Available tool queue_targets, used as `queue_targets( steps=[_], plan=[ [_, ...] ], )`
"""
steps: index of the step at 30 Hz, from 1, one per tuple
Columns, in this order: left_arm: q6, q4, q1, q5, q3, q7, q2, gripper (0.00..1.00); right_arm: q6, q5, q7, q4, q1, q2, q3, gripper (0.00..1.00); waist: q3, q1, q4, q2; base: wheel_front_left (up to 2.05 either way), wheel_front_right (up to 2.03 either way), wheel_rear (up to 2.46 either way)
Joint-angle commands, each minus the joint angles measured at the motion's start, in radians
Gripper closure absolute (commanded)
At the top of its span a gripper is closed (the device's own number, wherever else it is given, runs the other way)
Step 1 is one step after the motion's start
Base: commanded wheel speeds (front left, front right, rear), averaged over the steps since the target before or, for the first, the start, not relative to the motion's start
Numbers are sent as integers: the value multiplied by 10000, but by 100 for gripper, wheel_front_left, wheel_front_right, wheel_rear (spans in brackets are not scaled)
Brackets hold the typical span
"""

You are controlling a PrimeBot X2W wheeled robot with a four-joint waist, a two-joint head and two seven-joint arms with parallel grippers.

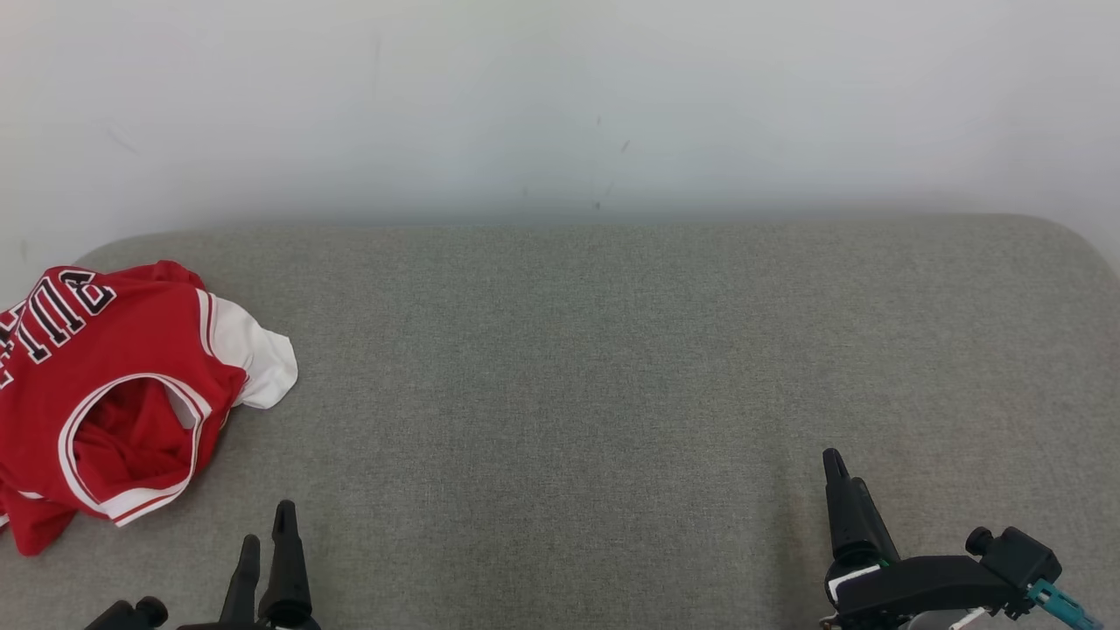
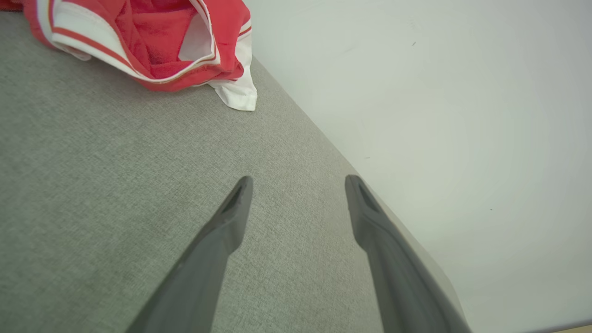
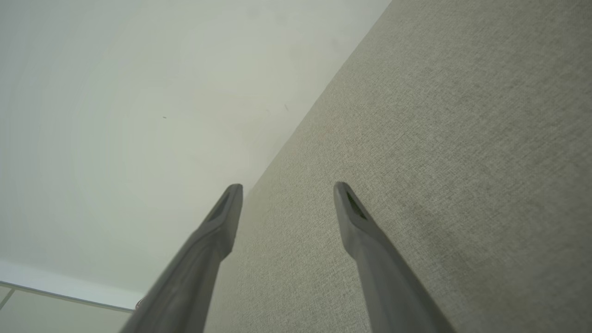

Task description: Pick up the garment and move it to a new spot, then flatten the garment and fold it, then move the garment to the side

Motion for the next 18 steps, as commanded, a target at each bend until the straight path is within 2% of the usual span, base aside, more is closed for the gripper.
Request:
queue_targets(
  steps=[1,18],
  plan=[
    [55,-175,29,437,-43,-110,61,0,54,-418,-107,-58,-190,-20,49,0,-11,0,-3,0,0,0,0],
    [156,-104,149,3713,-514,-614,194,0,62,-2529,-608,201,-153,-24,205,0,-55,0,74,0,0,0,0]
  ],
)
